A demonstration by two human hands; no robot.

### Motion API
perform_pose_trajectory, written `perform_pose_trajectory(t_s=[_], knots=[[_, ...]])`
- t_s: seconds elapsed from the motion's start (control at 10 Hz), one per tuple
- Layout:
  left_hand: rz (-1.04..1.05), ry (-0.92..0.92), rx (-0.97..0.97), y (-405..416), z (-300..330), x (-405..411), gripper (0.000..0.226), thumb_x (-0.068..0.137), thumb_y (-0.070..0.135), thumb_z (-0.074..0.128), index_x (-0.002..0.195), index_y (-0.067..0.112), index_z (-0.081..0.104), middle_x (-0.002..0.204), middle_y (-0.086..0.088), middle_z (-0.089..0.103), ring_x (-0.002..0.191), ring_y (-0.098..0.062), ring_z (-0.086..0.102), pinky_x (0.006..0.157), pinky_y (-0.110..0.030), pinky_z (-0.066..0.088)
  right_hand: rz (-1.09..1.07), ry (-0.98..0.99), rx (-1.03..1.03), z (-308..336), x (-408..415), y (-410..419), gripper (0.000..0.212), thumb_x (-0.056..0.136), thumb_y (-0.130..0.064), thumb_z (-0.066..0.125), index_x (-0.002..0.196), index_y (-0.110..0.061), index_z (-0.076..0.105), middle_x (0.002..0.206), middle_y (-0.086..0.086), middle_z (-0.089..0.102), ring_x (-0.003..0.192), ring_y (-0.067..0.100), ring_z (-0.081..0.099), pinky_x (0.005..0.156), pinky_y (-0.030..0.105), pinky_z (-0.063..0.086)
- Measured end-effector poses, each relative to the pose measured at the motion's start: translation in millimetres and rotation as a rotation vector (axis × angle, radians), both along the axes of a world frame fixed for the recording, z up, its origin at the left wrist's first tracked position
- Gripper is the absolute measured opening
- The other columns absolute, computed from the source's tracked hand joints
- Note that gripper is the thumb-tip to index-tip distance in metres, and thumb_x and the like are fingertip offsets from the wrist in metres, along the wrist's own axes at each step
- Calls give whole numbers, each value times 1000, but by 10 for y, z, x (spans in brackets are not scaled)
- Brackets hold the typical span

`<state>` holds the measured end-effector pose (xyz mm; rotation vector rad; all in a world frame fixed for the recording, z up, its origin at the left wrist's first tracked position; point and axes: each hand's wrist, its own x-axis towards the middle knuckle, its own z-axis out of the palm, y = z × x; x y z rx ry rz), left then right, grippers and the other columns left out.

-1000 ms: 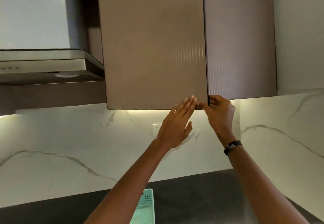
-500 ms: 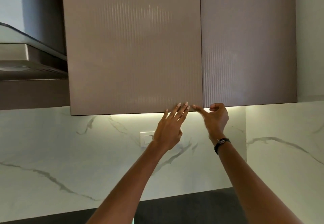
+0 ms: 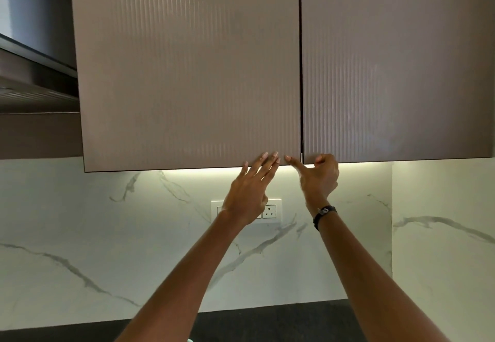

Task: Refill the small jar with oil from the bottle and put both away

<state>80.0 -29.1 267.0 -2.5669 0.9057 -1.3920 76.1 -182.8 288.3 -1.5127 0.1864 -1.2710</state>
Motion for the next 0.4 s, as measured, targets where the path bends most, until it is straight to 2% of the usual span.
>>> perform_pose_trajectory(t_s=[0.1, 0.2, 0.3, 0.4], knots=[[6, -4, -9, -18, -8, 12, 84, 82, 13, 64, 152, 12, 18, 160, -2, 14, 148, -23, 14, 115, -46, 24, -8, 19, -37, 11, 4, -22, 61, 56, -52, 83, 85, -14, 45, 89, 0, 52, 86, 19, 46, 75, 36, 37], [-3, 41, 0, -16, 23, -67, 78, 89, 18, 58, 153, 12, 13, 161, -2, 9, 149, -21, 8, 118, -45, 16, -34, 34, -143, 41, -55, 30, 51, 67, -45, 81, 90, -12, 50, 93, 1, 52, 89, 18, 44, 75, 31, 31], [-13, 96, -28, 66, 51, -214, 72, 97, 28, 47, 152, 13, 3, 161, -1, -1, 149, -18, -3, 121, -41, 6, -53, -50, -297, -6, -169, 122, 36, 79, -34, 74, 95, -8, 54, 96, 6, 55, 92, 21, 48, 76, 29, 27], [-7, 92, -119, 222, 67, -508, 68, 100, 31, 41, 152, 12, 1, 161, -3, -3, 149, -18, -3, 121, -39, 4, -86, -137, -466, -19, -452, 291, 22, 85, -21, 67, 99, -7, 57, 99, 8, 58, 92, 22, 51, 76, 25, 28]])
